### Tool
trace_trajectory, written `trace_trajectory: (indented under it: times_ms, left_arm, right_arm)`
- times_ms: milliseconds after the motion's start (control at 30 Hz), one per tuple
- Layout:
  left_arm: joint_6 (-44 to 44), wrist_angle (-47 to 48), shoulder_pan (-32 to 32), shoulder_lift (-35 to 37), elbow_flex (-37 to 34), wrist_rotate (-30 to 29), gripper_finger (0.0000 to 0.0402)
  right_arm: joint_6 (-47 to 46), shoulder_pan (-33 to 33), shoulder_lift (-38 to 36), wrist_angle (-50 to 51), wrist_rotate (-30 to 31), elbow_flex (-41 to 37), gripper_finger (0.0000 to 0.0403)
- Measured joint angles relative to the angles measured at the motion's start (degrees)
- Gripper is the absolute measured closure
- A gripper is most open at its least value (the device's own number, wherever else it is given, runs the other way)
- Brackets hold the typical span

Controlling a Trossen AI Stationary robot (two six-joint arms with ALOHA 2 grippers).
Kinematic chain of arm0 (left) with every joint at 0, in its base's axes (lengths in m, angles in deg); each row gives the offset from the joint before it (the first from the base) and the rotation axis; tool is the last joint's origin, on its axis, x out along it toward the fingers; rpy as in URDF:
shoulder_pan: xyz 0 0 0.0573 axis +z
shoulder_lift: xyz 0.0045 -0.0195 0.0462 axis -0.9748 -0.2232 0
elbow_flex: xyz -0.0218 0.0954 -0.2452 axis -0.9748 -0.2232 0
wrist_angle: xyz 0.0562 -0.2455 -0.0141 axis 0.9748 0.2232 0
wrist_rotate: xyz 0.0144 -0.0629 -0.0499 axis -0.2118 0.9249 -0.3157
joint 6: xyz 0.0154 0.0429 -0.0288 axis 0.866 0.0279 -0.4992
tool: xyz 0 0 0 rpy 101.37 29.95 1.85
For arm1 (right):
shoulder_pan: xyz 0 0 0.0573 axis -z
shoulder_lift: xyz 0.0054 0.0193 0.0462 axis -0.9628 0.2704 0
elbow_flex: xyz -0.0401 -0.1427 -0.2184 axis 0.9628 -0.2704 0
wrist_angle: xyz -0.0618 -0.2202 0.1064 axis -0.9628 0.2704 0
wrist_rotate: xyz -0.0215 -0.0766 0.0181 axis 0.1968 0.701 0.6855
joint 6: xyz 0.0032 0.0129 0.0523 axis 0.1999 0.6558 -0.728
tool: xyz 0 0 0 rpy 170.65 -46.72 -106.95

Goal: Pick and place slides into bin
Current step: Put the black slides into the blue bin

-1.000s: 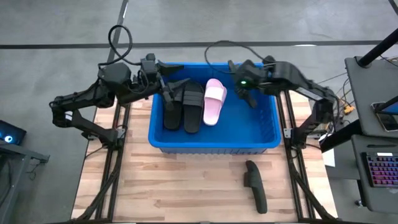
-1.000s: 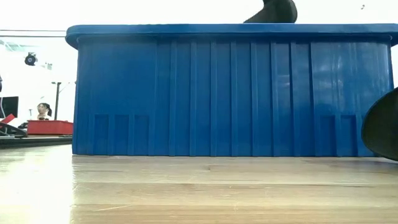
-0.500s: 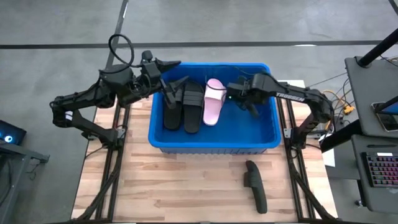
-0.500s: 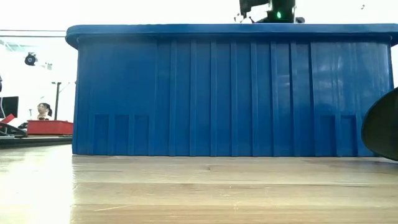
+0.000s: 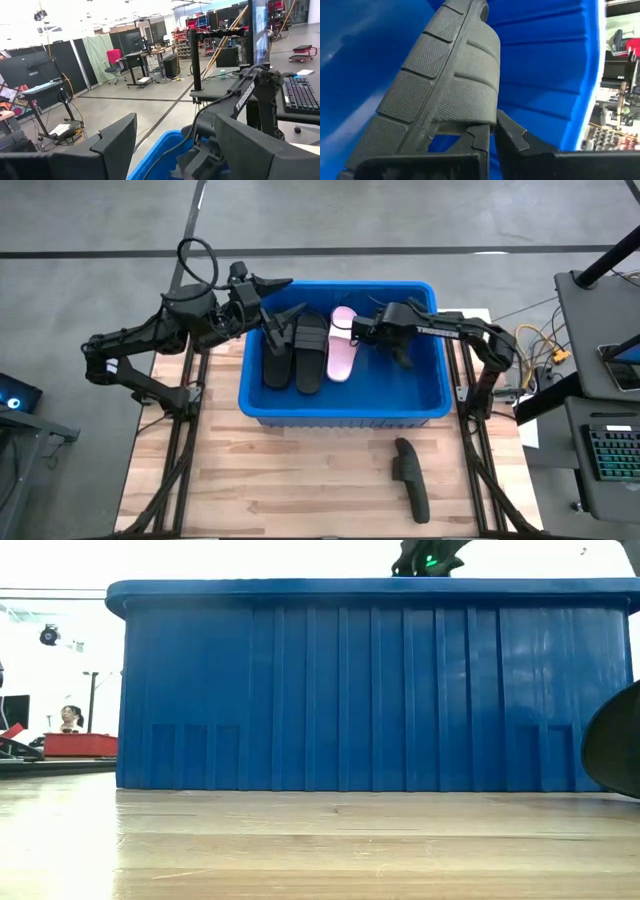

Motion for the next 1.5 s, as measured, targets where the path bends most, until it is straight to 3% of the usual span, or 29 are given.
trace_trajectory:
  times_ms: [533, 733, 1200, 1500]
  left_arm:
    - [0.0, 0.1, 0.0, 0.2, 0.0, -0.8, 0.0151]
    - [1.7, 1.0, 0.0, 0.2, -0.1, -0.9, 0.0151]
    - [2.8, 1.5, 0.0, 0.2, -0.4, -1.0, 0.0151]
    - [2.8, 1.5, 0.0, 0.2, -0.6, -1.0, 0.0151]
  right_arm:
    - [0.8, 2.2, 9.2, -3.6, 1.0, 0.1, 0.0382]
    - [0.6, 2.3, 8.9, -4.6, -2.3, 0.1, 0.0332]
    - [0.7, 2.5, 7.0, -8.4, -3.7, 0.1, 0.0191]
    - [1.1, 2.6, 5.4, -8.9, -4.5, 0.2, 0.0154]
